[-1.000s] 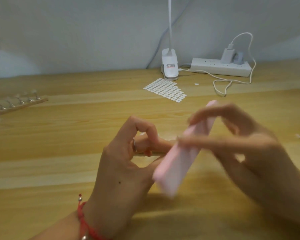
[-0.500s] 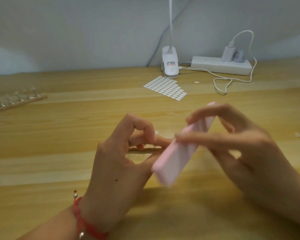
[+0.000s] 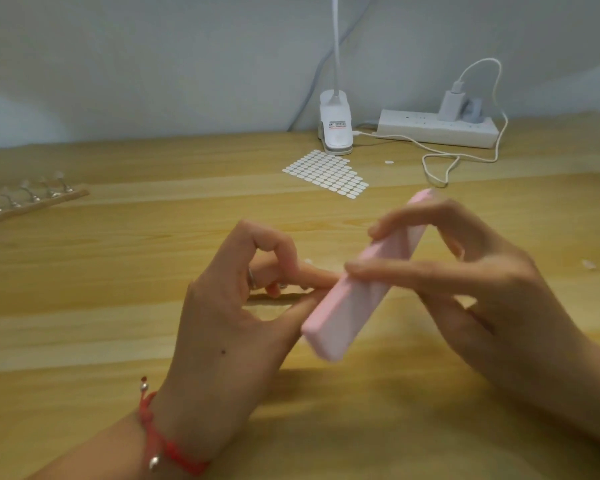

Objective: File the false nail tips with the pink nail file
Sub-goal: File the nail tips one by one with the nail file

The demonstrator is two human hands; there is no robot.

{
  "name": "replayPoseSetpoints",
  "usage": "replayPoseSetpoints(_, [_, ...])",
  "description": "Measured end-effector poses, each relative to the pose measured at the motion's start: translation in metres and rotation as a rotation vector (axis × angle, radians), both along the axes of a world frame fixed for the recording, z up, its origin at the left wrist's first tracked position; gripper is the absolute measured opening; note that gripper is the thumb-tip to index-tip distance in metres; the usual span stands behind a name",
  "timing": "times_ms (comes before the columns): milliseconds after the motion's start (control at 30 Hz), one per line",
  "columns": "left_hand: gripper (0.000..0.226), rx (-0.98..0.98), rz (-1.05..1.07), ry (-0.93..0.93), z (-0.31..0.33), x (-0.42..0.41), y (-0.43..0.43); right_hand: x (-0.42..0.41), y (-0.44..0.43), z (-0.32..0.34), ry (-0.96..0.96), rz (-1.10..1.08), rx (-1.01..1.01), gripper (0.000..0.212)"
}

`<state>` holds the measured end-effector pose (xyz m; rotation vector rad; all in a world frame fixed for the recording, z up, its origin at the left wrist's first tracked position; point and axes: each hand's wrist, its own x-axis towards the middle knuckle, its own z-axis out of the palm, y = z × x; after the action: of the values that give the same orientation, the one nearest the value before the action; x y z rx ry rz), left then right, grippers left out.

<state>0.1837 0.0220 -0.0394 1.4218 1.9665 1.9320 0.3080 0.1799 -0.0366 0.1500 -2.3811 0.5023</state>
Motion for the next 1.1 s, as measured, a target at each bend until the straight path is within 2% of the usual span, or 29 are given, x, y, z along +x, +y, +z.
replayPoseSetpoints(100, [0.033, 0.019, -0.003, -0.042, -0.001, 0.0, 0.0, 0.001, -0.012, -0.004, -0.016, 0.118, 0.051, 0.056])
replayPoseSetpoints(200, [0.036, 0.024, -0.016, -0.023, 0.0, -0.001, 0.0, -0.002, 0.0, -0.001, -0.023, 0.029, -0.016, 0.063])
replayPoseSetpoints(300, [0.033, 0.029, -0.025, -0.085, 0.0, 0.001, 0.0, 0.0, -0.01, -0.001, 0.001, 0.114, 0.002, 0.049])
replayPoseSetpoints(367, [0.033, 0.04, -0.03, -0.106, 0.002, 0.001, -0.001, 0.0, -0.014, -0.003, 0.014, 0.144, 0.029, 0.051])
replayPoseSetpoints(467, [0.048, 0.052, -0.043, -0.152, 0.005, 0.001, -0.001, -0.008, 0.02, 0.002, 0.057, -0.11, -0.048, 0.058])
replayPoseSetpoints(533, [0.043, 0.07, -0.125, -0.286, 0.005, 0.002, 0.002, -0.007, 0.043, 0.006, 0.104, -0.245, -0.101, 0.058])
replayPoseSetpoints(600, [0.04, 0.064, -0.213, -0.405, 0.004, 0.004, 0.004, -0.005, 0.051, 0.006, 0.141, -0.277, -0.117, 0.059])
replayPoseSetpoints(700, [0.042, 0.055, -0.346, -0.581, 0.003, 0.0, 0.003, -0.004, 0.045, 0.004, 0.176, -0.214, -0.05, 0.054])
replayPoseSetpoints(867, [0.048, -0.012, -0.529, -0.736, -0.001, -0.009, 0.002, 0.002, 0.025, 0.005, 0.215, -0.045, 0.125, 0.039])
replayPoseSetpoints(1000, [0.039, -0.07, -0.552, -0.737, -0.004, -0.008, 0.002, 0.004, 0.018, 0.008, 0.172, 0.016, 0.319, 0.028])
replayPoseSetpoints(1100, [0.042, -0.032, -0.496, -0.72, -0.001, -0.006, 0.003, 0.001, 0.022, 0.016, 0.181, -0.065, 0.303, 0.026])
